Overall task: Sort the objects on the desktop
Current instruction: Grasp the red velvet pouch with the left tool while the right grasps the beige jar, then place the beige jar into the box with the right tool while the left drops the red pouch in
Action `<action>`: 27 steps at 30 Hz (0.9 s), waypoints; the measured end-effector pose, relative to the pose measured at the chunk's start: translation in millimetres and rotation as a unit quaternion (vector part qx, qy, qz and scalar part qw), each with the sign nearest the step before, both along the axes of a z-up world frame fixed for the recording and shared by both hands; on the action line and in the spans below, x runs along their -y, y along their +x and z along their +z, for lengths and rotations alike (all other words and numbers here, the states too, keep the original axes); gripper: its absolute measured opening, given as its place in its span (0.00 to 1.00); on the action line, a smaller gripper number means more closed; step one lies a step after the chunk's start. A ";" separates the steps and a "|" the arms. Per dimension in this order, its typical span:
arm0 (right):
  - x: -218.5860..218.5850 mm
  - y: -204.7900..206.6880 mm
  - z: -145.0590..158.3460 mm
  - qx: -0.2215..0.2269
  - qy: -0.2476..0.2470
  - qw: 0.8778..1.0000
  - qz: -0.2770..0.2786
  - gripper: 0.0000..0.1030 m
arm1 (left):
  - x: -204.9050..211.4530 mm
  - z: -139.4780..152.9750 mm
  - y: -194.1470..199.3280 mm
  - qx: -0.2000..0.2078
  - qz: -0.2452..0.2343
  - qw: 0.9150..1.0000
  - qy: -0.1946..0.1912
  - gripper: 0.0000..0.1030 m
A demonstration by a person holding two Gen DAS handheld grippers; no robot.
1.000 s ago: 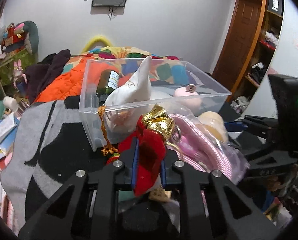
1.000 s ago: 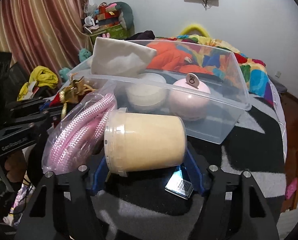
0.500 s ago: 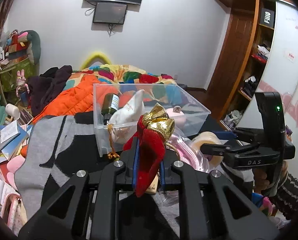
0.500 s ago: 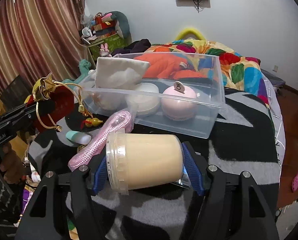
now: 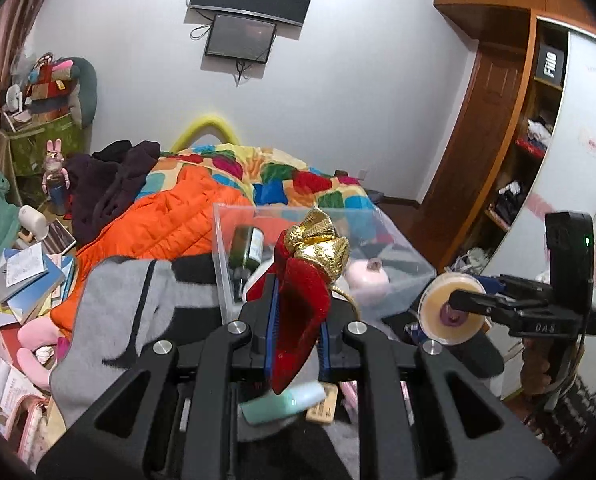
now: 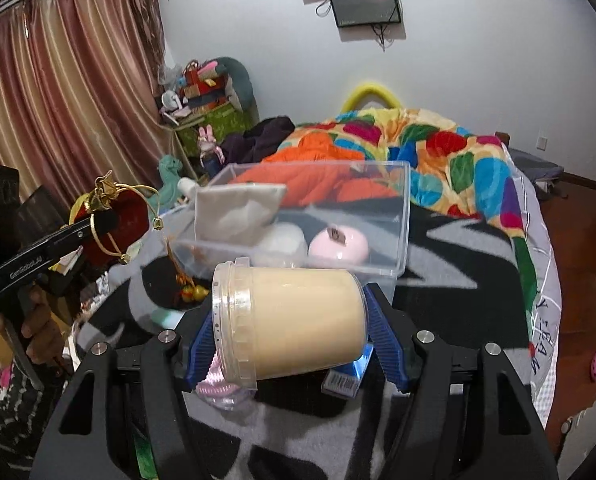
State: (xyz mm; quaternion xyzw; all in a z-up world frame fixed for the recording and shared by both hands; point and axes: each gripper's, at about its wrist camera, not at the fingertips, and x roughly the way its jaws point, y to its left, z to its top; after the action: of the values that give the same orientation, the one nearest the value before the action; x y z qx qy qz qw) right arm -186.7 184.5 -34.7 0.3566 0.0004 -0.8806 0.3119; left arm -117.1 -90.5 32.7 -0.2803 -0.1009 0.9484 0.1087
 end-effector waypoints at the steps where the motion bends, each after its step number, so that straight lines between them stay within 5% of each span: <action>1: 0.2 -1.7 2.4 -0.002 -0.005 1.000 -0.002 0.62 | 2.4 2.2 -4.3 -0.002 0.000 1.000 0.006 0.15; 7: 5.4 -15.7 12.8 -0.003 -0.033 0.999 -0.015 0.62 | 6.6 5.3 -31.4 0.008 -0.020 0.999 0.050 0.15; 20: 26.9 -58.5 14.8 0.003 -0.060 0.997 -0.042 0.62 | 7.3 -11.6 -75.8 0.014 0.006 0.999 0.045 0.15; 27: 50.8 -85.6 2.7 -0.002 -0.031 0.997 -0.067 0.62 | 12.5 -35.0 -97.0 0.032 0.015 0.998 0.059 0.15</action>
State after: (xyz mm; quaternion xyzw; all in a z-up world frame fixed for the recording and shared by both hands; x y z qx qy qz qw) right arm -272.4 133.6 -32.1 0.3442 -0.0500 -0.9000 0.2625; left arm -214.2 -103.0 -2.2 -0.3024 -0.1645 0.9327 0.1074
